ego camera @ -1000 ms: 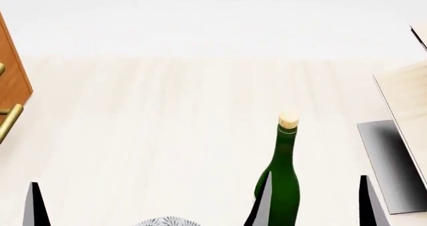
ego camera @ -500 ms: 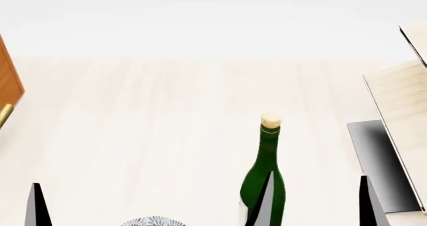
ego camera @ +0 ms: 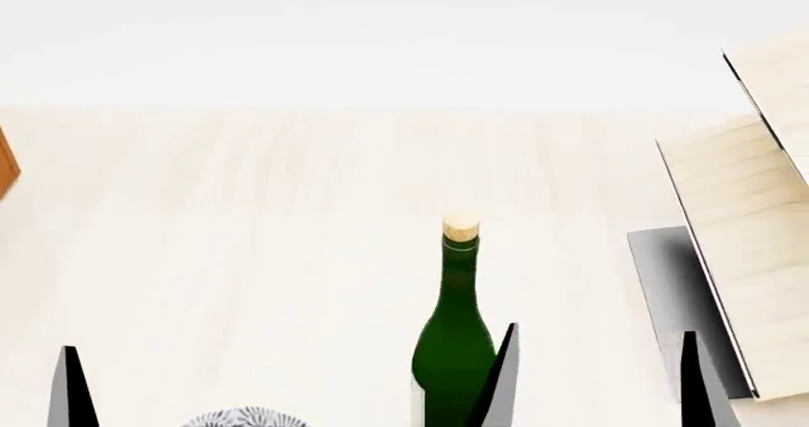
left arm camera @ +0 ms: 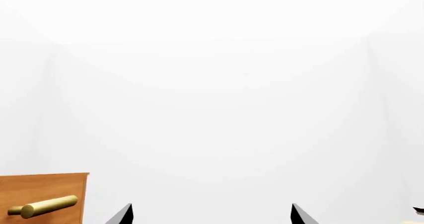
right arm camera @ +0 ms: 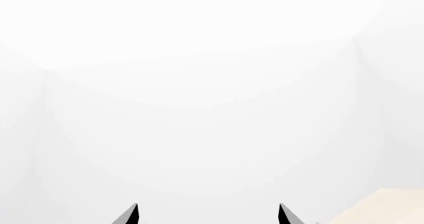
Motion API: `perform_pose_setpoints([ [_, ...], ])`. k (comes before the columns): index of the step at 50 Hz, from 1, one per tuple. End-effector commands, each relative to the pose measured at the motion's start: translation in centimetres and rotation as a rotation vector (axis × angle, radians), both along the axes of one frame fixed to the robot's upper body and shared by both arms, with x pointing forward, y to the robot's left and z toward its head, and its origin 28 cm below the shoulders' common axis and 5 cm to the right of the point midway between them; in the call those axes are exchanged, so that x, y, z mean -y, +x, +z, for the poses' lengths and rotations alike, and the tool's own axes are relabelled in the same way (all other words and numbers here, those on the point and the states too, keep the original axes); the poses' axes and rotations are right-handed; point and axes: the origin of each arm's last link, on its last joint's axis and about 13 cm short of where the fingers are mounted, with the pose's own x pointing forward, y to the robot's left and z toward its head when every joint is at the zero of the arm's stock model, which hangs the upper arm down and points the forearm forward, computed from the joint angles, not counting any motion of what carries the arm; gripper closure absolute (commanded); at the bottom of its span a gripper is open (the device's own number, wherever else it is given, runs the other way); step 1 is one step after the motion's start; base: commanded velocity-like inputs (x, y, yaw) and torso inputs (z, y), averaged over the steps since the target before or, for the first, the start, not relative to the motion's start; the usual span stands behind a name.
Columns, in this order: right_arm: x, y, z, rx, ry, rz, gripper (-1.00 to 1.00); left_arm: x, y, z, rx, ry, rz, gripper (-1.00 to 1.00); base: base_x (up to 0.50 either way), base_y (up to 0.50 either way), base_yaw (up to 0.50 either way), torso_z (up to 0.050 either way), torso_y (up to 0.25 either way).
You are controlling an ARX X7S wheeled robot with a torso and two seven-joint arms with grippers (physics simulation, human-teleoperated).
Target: Put the wine bottle on the wine rack.
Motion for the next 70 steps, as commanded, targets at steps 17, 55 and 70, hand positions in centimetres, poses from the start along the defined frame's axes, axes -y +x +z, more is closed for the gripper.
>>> perform_pose_setpoints([
  [17,0.02,0.17,0.03,-0.006,0.006,0.001,-1.0,0.0,0.03,0.04,0.002,-0.003,0.0,-1.0,0.0,-0.11,0.0,0.0,0.0],
  [55,0.03,0.31,-0.18,-0.012,0.003,-0.002,-1.0,-0.02,0.06,-0.04,0.0,-0.006,-0.002,-1.0,0.0,-0.11,0.0,0.0,0.0],
  [70,0.0,0.34,-0.34,-0.014,0.005,0.004,-1.0,-0.03,0.04,0.01,0.0,-0.007,-0.003,-1.0,0.0,-0.11,0.0,0.0,0.0],
])
